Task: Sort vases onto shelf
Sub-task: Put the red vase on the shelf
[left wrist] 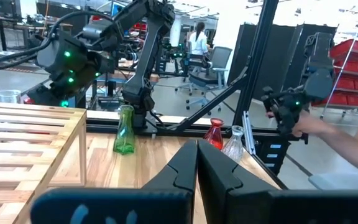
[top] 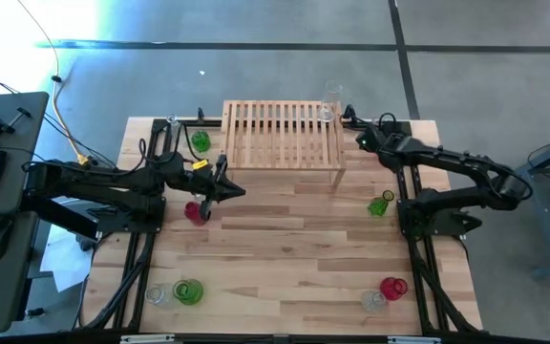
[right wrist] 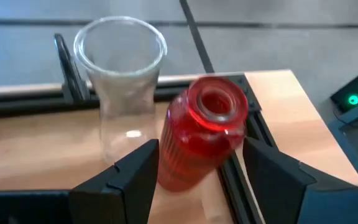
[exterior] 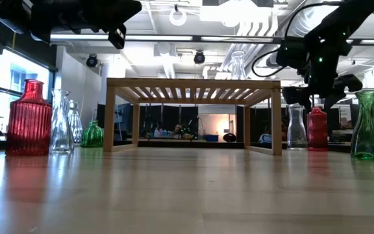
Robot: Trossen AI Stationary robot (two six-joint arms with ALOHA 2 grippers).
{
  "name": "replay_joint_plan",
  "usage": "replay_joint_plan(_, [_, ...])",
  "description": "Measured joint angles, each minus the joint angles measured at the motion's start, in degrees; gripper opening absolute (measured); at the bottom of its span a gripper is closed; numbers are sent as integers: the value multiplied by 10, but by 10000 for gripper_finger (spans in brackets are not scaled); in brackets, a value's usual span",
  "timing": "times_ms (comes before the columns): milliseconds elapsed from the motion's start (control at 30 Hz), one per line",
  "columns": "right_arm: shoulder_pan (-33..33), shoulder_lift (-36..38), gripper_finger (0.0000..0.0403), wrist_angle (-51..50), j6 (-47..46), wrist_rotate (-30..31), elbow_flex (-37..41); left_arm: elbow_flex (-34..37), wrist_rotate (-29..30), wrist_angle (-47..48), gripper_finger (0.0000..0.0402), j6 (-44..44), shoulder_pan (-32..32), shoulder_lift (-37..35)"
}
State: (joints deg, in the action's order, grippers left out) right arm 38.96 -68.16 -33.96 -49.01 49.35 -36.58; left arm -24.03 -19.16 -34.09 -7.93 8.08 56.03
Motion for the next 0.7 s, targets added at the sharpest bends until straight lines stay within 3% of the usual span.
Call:
replay_joint_plan(367, [0, 0, 218, 78, 14, 89, 28, 0, 0, 0, 5, -4, 0, 0])
replay_joint_plan(700, [31, 0, 196, 94, 11, 66, 28, 0, 0, -1, 5, 1, -6, 0])
